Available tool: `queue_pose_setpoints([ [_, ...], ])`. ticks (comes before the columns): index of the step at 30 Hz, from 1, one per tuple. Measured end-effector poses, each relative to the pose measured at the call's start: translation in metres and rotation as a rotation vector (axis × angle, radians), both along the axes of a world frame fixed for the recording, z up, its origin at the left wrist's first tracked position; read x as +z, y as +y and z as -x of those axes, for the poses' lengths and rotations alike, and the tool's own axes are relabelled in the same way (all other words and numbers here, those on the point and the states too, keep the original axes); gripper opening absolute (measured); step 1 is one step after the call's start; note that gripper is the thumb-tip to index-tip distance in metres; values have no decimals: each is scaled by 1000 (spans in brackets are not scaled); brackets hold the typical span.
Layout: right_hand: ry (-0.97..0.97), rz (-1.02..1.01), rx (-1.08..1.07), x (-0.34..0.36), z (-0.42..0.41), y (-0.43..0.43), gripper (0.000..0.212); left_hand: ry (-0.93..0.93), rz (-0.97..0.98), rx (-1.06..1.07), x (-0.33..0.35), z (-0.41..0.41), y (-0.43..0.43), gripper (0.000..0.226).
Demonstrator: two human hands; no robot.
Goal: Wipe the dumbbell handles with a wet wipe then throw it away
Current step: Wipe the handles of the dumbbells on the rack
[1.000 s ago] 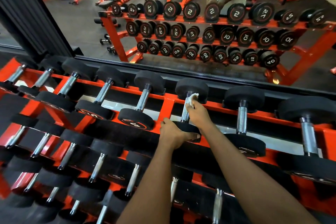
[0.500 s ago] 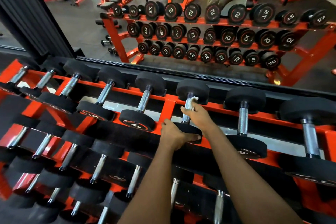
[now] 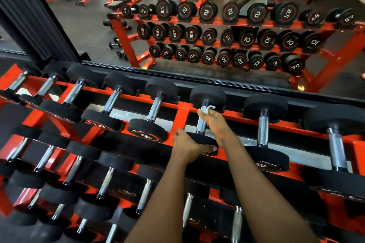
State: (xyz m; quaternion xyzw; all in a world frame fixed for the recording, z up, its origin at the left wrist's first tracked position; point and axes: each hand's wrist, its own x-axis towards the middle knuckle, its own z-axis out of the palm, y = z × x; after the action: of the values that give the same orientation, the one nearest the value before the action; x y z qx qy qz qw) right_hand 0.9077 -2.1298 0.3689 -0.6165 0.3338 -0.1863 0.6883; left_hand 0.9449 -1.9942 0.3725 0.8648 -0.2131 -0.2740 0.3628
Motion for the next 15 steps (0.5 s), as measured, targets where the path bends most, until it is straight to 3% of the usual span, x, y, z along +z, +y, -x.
queue_pose_setpoints([
  [8,-41,-135,-85,-8,-7,-11,27,-2,5,14,0,-1,1,127],
  [15,-149,-352,-147,4,-24,-20,41,-19,-15,-3,1,1,-1,124],
])
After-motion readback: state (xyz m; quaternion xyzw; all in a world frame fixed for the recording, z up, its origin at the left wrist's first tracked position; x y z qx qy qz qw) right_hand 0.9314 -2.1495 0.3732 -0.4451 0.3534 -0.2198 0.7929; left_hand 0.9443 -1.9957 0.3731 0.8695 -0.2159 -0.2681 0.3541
